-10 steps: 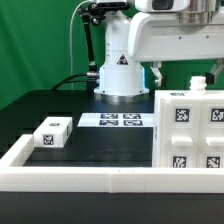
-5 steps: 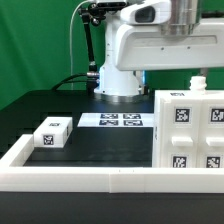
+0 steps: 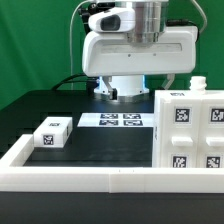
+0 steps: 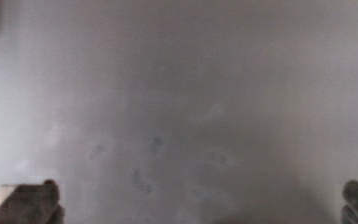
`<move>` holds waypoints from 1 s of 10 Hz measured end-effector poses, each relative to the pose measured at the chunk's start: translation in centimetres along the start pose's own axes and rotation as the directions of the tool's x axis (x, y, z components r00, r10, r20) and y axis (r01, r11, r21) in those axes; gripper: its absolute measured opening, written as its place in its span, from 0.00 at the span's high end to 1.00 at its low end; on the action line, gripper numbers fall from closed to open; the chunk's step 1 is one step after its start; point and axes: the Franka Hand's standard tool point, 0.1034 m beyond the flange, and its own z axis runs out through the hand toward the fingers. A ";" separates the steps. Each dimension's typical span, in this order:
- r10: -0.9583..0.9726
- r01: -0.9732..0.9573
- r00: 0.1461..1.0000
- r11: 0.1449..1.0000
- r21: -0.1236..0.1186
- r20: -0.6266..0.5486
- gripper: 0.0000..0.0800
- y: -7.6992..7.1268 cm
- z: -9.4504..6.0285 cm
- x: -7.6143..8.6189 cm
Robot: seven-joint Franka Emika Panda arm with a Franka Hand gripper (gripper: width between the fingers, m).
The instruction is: Assemble cabinet
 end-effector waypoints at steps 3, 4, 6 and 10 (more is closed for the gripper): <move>-0.056 0.056 0.998 0.998 -0.006 0.007 0.00 4.8 0.2 -1.2; -0.045 0.045 0.999 0.999 -0.010 0.013 0.00 7.0 0.4 -2.0; -0.046 0.047 0.999 0.999 -0.014 0.029 0.00 10.2 1.5 -3.5; -0.046 0.047 0.998 0.999 -0.026 0.035 0.00 13.5 2.0 -4.7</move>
Offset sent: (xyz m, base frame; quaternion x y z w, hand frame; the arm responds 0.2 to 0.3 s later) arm -0.0145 -0.0852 -0.0051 -0.0086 -0.0102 -0.0272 0.9995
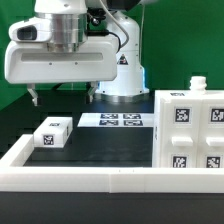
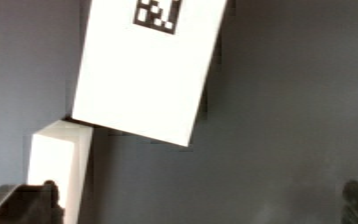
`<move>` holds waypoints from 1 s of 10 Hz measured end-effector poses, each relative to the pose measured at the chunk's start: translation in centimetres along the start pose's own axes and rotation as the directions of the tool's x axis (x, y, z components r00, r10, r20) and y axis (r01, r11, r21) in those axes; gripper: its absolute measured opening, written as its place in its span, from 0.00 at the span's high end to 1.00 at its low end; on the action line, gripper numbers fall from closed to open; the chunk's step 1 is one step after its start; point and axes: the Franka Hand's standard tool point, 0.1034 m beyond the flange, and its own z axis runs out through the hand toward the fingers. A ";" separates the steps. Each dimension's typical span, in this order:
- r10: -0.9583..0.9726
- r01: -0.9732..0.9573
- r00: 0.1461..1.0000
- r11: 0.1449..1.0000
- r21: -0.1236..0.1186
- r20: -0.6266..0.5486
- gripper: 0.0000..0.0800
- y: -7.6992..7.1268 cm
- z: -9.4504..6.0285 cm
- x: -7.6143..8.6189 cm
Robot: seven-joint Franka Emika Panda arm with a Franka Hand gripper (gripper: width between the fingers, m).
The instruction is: Assemble cabinet
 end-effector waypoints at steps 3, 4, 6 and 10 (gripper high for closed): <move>0.072 -0.072 0.997 0.997 -0.003 0.014 0.00 2.5 1.8 -1.9; 0.083 -0.083 0.996 0.997 -0.004 0.016 0.00 2.4 2.0 -1.9; 0.084 -0.084 0.996 0.996 -0.007 0.012 0.00 2.1 3.0 -2.5; 0.070 -0.070 0.997 0.998 -0.005 0.015 0.00 1.6 3.3 -2.5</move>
Offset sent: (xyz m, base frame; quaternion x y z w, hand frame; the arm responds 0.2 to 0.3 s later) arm -0.0131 -0.0152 -0.0153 -0.0059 0.0058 0.0991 0.9950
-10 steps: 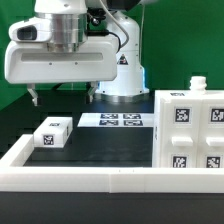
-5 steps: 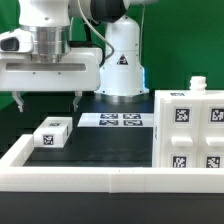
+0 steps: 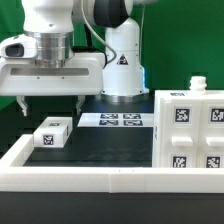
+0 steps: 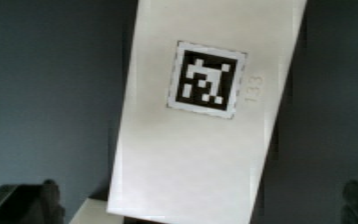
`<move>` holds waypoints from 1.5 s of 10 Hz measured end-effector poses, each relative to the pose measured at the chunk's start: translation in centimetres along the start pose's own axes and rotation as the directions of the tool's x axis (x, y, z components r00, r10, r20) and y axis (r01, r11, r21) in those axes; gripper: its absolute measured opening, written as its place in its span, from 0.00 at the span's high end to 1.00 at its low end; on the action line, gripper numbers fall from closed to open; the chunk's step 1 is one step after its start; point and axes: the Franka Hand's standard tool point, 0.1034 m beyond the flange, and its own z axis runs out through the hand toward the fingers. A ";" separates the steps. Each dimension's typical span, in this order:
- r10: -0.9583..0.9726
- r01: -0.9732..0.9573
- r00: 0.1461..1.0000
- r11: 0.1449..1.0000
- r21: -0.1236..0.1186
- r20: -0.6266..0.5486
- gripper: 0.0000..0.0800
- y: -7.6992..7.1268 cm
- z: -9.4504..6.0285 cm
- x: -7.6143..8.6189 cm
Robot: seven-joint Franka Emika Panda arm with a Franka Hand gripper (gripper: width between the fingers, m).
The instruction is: Assemble cabinet
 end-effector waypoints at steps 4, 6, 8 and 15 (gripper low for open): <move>0.018 -0.019 1.000 1.000 -0.016 -0.017 0.00 -1.0 2.6 -1.5; -0.013 0.013 1.000 1.000 -0.021 -0.015 0.00 -0.5 3.2 -1.9; -0.025 0.025 1.000 1.000 -0.017 0.003 0.00 -0.3 4.2 -2.5; -0.045 0.045 0.999 0.999 -0.020 0.003 0.30 -1.0 5.0 -2.4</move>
Offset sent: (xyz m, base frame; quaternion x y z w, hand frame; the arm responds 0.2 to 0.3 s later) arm -0.0114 -0.0028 -0.0160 -0.0113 0.0075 0.0059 0.9999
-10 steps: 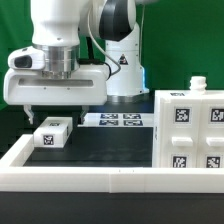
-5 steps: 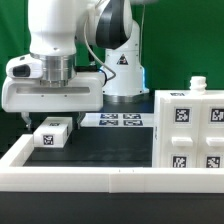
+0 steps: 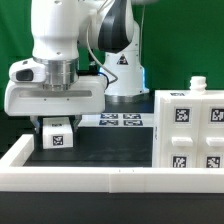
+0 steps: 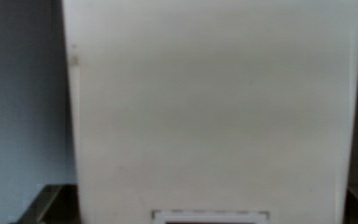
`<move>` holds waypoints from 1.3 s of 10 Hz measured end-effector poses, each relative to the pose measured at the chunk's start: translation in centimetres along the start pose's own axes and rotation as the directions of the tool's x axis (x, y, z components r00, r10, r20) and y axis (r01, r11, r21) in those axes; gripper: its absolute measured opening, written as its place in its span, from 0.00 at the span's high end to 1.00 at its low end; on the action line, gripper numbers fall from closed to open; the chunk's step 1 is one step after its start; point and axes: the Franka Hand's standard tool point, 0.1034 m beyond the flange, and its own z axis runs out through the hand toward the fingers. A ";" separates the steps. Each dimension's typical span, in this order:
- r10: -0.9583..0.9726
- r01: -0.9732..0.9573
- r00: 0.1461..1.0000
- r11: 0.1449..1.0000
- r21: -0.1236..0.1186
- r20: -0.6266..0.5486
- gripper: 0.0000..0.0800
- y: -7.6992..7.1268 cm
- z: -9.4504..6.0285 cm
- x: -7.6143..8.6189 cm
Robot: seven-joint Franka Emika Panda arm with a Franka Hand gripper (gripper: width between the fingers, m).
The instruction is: Assemble cabinet
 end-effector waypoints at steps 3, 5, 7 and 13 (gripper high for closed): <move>-0.007 0.007 1.000 1.000 0.000 0.001 0.30 -0.3 0.0 0.2; -0.003 0.002 1.000 1.000 0.019 0.021 0.30 -1.5 -1.9 0.7; -0.029 0.030 0.999 0.999 0.020 -0.023 0.30 -3.4 -6.2 1.8; -0.038 0.039 0.999 0.999 0.032 -0.022 0.30 -6.6 -9.9 3.6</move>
Offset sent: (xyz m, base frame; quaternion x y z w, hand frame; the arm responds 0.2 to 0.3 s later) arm 0.0000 0.0000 0.0000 0.0000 0.0000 0.0000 1.0000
